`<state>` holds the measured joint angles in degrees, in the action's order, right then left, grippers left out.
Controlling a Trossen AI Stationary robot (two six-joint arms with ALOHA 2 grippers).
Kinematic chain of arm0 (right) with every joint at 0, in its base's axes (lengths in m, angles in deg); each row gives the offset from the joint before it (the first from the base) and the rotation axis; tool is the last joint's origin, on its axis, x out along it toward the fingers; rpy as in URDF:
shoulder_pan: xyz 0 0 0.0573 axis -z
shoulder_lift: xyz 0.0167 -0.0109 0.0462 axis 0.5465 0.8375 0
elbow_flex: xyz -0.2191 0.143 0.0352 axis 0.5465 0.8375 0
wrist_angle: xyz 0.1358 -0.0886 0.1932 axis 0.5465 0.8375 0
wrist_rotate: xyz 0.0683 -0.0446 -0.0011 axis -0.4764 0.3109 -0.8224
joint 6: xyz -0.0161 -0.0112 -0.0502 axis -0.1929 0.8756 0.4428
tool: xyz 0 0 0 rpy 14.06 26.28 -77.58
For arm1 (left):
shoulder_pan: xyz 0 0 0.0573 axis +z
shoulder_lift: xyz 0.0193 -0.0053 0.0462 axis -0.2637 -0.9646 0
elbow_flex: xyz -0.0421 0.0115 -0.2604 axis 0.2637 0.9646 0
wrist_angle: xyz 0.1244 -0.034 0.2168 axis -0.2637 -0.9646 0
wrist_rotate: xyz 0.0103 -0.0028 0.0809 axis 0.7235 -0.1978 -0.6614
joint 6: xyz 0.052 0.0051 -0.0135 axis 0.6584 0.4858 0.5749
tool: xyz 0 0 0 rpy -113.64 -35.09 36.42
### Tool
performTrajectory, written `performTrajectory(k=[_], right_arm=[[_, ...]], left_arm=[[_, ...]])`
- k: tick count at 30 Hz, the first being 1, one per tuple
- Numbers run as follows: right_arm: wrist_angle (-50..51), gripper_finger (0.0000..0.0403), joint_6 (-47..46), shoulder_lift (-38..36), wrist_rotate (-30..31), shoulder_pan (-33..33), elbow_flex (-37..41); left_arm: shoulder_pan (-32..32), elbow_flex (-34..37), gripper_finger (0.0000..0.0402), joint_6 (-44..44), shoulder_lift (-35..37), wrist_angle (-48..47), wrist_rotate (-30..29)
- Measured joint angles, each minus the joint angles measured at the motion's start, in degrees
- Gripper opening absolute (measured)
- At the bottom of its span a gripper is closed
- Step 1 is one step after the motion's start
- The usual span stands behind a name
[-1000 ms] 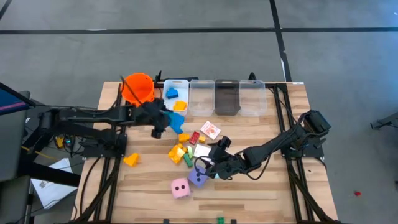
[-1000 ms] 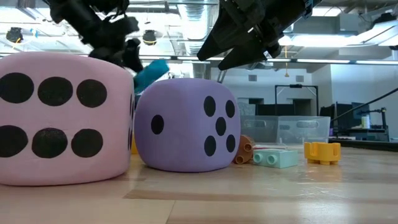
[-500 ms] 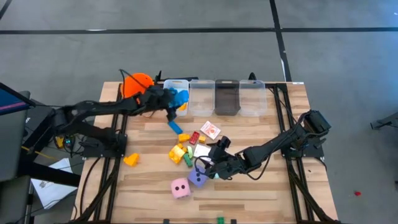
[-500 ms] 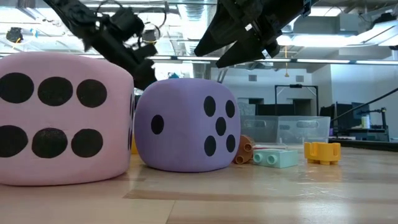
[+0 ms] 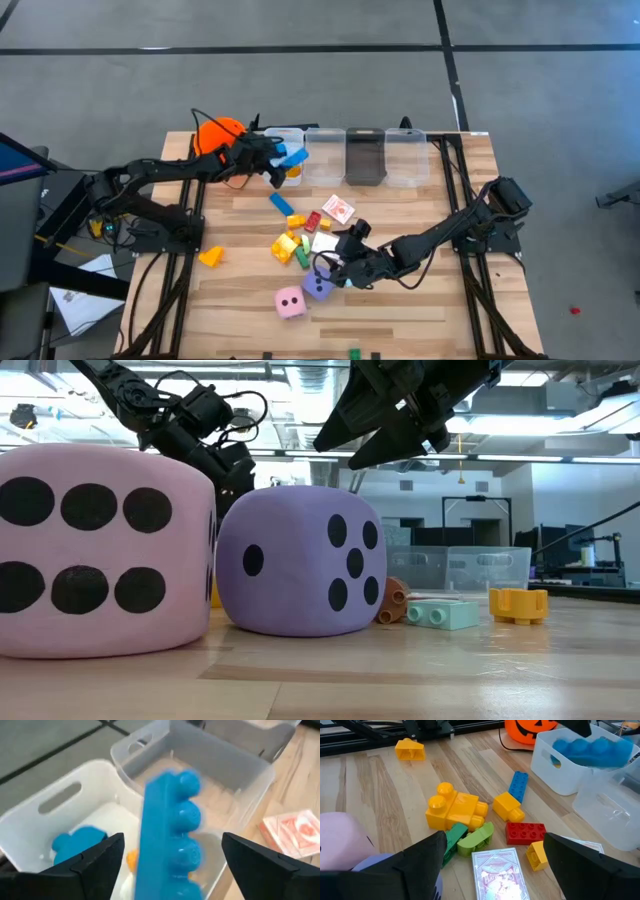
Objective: Pick & Place Toys
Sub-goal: Put the big blue game piece into the white bin, then put the big yellow game piece into the white bin
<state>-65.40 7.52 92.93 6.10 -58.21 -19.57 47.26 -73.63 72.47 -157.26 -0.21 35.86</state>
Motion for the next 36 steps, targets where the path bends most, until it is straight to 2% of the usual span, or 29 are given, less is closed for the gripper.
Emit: performTrajectory(k=[8, 14, 18, 20, 24, 30, 36], right_arm=[[0.0, 0.0331, 0.0, 0.0, 0.0, 0.0, 0.0], [0.0, 0.0331, 0.0, 0.0, 0.0, 0.0, 0.0], [0.0, 0.0331, 0.0, 0.0, 0.0, 0.0, 0.0], [0.1, 0.0331, 0.0, 0.0, 0.0, 0.0, 0.0], [0.1, 0.0331, 0.0, 0.0, 0.0, 0.0, 0.0], [0.1, 0.0331, 0.0, 0.0, 0.0, 0.0, 0.0], [0.1, 0.0331, 0.0, 0.0, 0.0, 0.0, 0.0]], left_arm=[[-0.7, 0.0, 0.0347, -0.1, 1.3, -0.7, 1.0], [-3.7, 0.0, 0.0340, -0.4, 6.2, -1.6, 11.9], [-9.3, 0.0, 0.0336, 3.5, 10.1, -5.6, 17.7], [-13.0, 0.0, 0.0335, 8.8, 11.3, -8.6, 17.1], [-20.9, 0.0, 0.0337, 15.8, 12.0, -13.9, 11.8], [-30.9, 0.0, 0.0336, 16.9, 10.4, -16.5, 7.8], [-36.5, 0.0, 0.0334, 16.9, 7.9, -20.9, 6.8]])
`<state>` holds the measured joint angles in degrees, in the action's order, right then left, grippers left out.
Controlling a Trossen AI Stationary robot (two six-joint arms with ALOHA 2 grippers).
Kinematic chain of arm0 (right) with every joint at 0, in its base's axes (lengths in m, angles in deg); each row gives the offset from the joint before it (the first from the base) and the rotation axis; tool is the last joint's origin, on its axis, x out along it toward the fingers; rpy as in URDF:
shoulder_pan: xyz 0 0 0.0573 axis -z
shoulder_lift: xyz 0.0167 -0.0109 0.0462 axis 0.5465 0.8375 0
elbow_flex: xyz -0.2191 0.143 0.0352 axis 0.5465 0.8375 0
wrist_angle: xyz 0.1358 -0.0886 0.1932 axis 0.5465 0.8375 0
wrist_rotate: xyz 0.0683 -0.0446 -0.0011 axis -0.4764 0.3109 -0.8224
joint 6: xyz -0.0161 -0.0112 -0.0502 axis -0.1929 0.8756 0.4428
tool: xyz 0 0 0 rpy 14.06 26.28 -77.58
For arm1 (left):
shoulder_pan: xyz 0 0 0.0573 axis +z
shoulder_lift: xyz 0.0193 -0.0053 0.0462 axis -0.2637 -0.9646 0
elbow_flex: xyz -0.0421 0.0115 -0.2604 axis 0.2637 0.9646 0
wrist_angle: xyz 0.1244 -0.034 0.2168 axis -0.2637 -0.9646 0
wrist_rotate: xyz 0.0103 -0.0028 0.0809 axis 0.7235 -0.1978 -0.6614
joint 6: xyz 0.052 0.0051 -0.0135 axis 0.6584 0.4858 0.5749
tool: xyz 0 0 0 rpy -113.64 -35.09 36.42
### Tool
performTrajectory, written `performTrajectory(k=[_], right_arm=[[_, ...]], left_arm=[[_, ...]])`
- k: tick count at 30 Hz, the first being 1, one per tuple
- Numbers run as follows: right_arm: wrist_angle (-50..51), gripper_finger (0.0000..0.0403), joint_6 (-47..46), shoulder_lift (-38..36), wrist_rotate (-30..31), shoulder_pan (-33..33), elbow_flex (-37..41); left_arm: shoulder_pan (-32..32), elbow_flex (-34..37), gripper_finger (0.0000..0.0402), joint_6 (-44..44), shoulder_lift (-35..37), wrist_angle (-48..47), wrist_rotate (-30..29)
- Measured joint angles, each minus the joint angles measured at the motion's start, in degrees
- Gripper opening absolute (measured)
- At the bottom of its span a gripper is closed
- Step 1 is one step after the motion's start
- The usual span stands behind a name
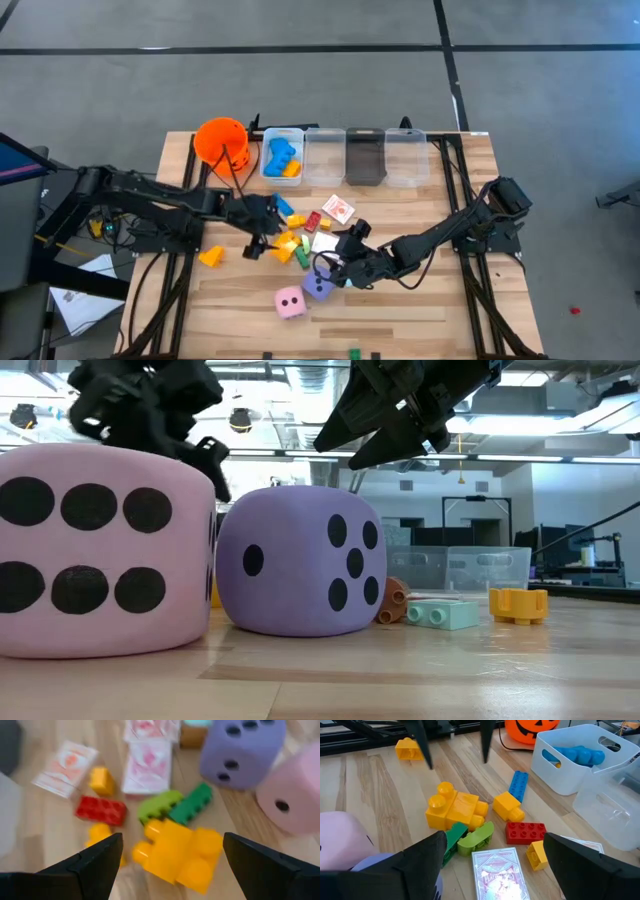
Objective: Pick & Place Toys
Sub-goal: Put the big yellow game piece into the white bin
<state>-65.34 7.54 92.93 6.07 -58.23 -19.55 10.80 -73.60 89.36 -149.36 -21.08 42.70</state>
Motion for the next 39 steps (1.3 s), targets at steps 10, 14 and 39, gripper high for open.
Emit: performTrajectory(k=[10, 14, 39], right_arm=[[0.0, 0.0331, 0.0, 0.0, 0.0, 0.0, 0.0], [0.0, 0.0331, 0.0, 0.0, 0.0, 0.0, 0.0], [0.7, 0.0331, 0.0, 0.0, 0.0, 0.0, 0.0]], left_arm=[[-3.2, 0.0, 0.0329, 0.0, -7.5, -2.7, -1.3], [-4.0, 0.0, 0.0328, 0.0, -12.0, -2.9, -1.3], [-11.4, -0.1, 0.0191, -3.7, -14.0, -0.3, -1.2]])
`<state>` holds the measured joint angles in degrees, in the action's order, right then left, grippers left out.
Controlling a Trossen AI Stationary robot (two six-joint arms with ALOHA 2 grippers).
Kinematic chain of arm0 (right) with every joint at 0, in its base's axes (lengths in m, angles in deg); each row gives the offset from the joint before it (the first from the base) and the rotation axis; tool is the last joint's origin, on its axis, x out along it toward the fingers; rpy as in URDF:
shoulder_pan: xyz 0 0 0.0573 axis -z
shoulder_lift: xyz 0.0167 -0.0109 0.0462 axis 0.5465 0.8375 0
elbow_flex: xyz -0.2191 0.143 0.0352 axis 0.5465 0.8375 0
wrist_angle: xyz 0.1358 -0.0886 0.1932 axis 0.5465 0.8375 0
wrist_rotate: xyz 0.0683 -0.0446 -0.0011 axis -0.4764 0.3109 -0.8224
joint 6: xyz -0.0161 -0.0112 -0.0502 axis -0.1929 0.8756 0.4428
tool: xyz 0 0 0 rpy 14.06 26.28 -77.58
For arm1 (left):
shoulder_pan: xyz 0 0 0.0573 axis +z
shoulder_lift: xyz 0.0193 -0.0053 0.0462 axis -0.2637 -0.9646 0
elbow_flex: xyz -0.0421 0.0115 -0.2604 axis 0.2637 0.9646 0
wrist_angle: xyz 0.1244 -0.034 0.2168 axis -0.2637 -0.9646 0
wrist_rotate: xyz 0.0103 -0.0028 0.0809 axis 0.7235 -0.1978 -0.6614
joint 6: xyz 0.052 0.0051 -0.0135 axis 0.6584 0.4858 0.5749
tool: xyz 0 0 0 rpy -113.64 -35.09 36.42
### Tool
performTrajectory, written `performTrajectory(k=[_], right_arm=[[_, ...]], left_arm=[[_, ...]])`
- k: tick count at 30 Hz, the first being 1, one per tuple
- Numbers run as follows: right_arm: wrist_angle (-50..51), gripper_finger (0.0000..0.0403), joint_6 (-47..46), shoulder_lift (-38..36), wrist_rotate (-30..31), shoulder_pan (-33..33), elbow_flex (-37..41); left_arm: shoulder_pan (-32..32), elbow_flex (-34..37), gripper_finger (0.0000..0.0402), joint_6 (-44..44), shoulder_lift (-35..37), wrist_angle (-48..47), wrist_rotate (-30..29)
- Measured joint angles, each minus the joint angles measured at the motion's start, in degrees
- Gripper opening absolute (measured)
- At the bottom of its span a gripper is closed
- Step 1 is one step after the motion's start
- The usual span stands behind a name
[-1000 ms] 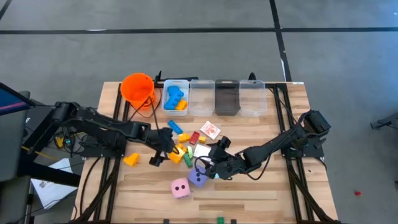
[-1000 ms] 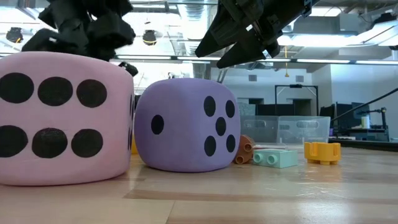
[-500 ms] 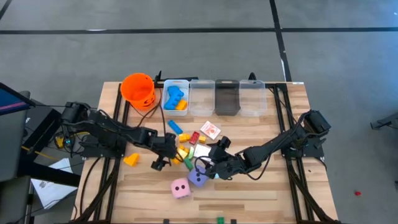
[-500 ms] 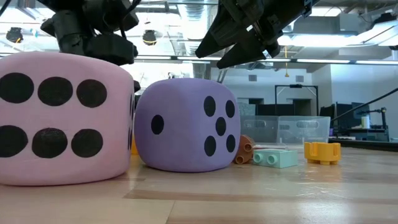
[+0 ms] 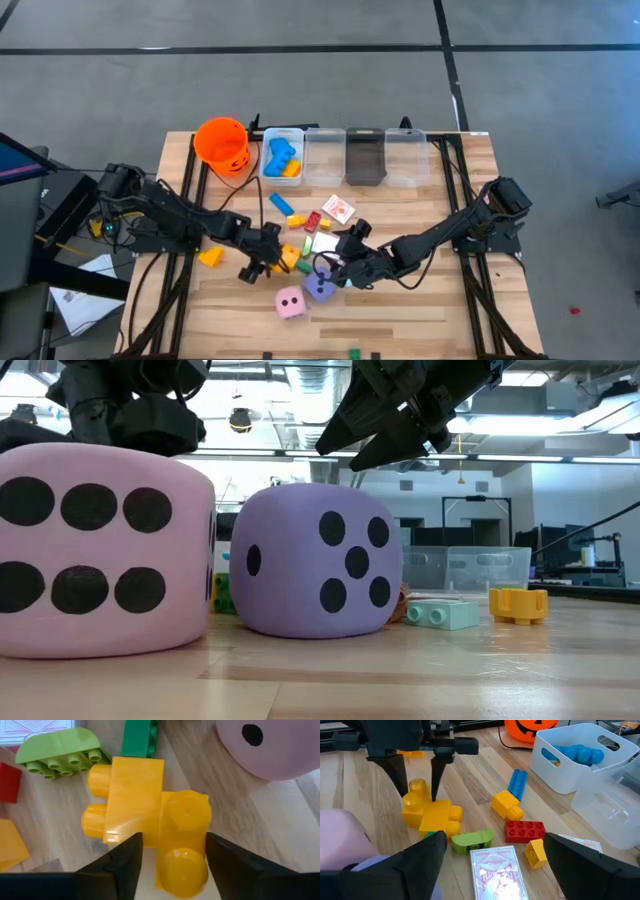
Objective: Pick & Place Toys
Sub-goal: Put the big yellow game piece into the white bin
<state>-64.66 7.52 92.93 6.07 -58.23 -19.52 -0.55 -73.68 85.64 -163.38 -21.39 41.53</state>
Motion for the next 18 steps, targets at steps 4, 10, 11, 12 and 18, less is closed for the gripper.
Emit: performTrajectory(k=[4, 10, 11, 12, 18], right_arm=[[0.0, 0.0331, 0.0, 0.0, 0.0, 0.0, 0.0], [0.0, 0.0331, 0.0, 0.0, 0.0, 0.0, 0.0], [0.0, 0.0331, 0.0, 0.0, 0.0, 0.0, 0.0], [0.0, 0.0331, 0.0, 0.0, 0.0, 0.0, 0.0], [0.0, 0.0331, 0.0, 0.0, 0.0, 0.0, 0.0]], left_arm=[[-0.1, 0.0, 0.0144, -0.2, 0.0, -0.1, -2.9], [0.1, 0.2, 0.0116, -0.2, 1.5, -0.8, -5.4], [0.1, 0.4, 0.0116, -0.1, 2.2, -1.2, -5.8], [0.1, 0.4, 0.0116, -0.1, 3.2, -1.3, -6.3], [0.1, 0.3, 0.0116, 0.1, 12.5, -0.5, -10.0]])
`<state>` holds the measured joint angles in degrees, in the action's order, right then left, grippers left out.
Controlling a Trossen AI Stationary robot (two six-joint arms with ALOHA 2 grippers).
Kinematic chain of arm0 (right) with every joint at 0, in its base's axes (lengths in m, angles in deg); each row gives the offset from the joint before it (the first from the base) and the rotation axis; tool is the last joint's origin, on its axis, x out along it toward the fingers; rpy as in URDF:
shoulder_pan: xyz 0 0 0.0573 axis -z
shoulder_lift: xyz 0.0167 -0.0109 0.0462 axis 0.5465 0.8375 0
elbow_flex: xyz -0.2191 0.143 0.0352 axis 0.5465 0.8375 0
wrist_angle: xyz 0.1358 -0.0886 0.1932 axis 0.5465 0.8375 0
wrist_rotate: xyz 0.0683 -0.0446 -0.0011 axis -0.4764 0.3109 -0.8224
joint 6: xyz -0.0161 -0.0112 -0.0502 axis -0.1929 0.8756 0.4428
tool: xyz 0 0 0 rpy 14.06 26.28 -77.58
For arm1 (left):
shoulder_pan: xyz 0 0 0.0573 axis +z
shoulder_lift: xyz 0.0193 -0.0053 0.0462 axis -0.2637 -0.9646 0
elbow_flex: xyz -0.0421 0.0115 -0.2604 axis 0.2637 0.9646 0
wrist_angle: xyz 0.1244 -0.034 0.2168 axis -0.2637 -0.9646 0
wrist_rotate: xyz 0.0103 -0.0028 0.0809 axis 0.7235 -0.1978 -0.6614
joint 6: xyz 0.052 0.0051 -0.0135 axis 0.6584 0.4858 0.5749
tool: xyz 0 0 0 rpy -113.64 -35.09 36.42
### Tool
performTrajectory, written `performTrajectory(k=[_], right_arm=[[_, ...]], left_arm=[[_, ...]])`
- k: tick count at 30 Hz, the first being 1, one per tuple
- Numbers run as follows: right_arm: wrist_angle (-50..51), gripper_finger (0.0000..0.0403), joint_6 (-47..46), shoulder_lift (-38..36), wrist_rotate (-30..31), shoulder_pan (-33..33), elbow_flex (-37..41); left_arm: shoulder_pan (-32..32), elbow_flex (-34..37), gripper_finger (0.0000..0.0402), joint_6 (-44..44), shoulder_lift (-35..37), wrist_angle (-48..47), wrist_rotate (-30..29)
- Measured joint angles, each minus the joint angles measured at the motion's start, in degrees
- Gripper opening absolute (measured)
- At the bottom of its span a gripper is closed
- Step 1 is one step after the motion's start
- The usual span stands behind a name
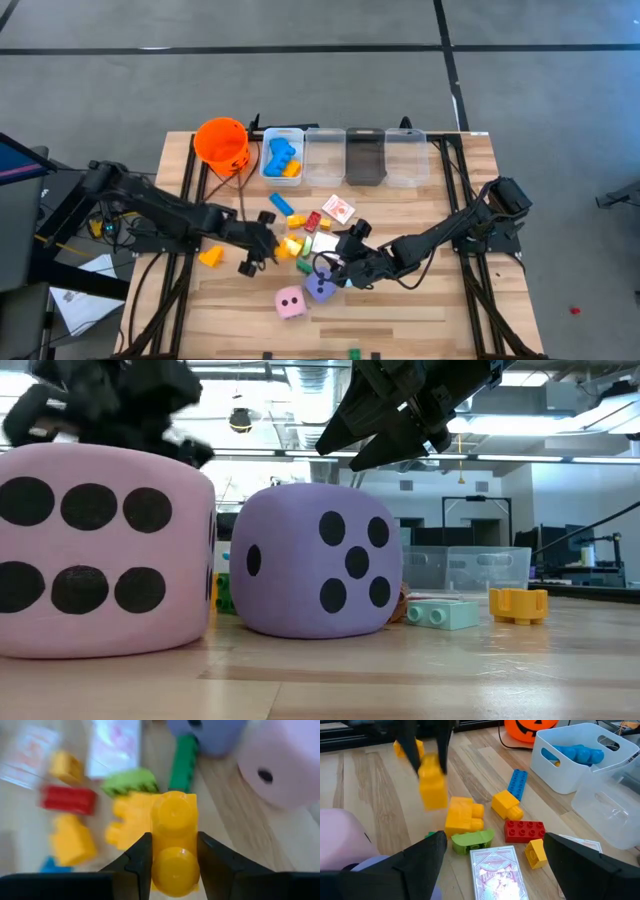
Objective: Pick & Place Toys
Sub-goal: Put the big yellow game piece into the white bin
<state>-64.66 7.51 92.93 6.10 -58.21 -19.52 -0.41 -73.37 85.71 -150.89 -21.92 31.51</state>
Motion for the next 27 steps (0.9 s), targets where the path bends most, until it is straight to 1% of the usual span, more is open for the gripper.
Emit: performTrajectory(k=[4, 5, 8, 11, 13, 15, 17, 20, 23, 27], right_arm=[[0.0, 0.0331, 0.0, 0.0, 0.0, 0.0, 0.0], [0.0, 0.0331, 0.0, 0.0, 0.0, 0.0, 0.0], [0.0, 0.0331, 0.0, 0.0, 0.0, 0.0, 0.0], [-0.1, 0.0331, 0.0, 0.0, 0.0, 0.1, 0.0], [-0.1, 0.0331, 0.0, 0.0, 0.0, 0.2, 0.0], [-0.1, 0.0331, 0.0, 0.0, 0.0, 0.2, 0.0], [-0.1, 0.0331, 0.0, 0.0, 0.0, 0.2, 0.0], [-0.1, 0.0331, 0.0, 0.0, 0.0, 0.2, 0.0], [-0.2, 0.0331, 0.0, 0.0, 0.0, 0.2, 0.0], [-0.2, 0.0331, 0.0, 0.0, 0.0, 0.2, 0.0]], left_arm=[[0.1, -0.1, 0.0111, 0.6, 6.6, 0.7, -8.8], [0.2, -0.1, 0.0103, 0.9, 8.0, 0.9, -11.8], [1.4, -0.1, 0.0103, 3.5, 11.2, 3.9, -22.3], [4.8, -0.1, 0.0103, 7.8, 12.8, 11.2, -33.6], [8.3, -0.2, 0.0103, 12.0, 13.0, 16.6, -37.2], [12.6, -0.2, 0.0103, 15.1, 13.0, 21.7, -36.9], [17.4, -0.2, 0.0103, 15.9, 12.4, 25.0, -34.1], [24.6, -0.2, 0.0103, 15.8, 11.2, 25.4, -29.1], [31.0, -0.2, 0.0103, 15.4, 8.8, 24.5, -26.5], [37.8, -0.2, 0.0104, 15.1, 4.7, 24.7, -21.3]])
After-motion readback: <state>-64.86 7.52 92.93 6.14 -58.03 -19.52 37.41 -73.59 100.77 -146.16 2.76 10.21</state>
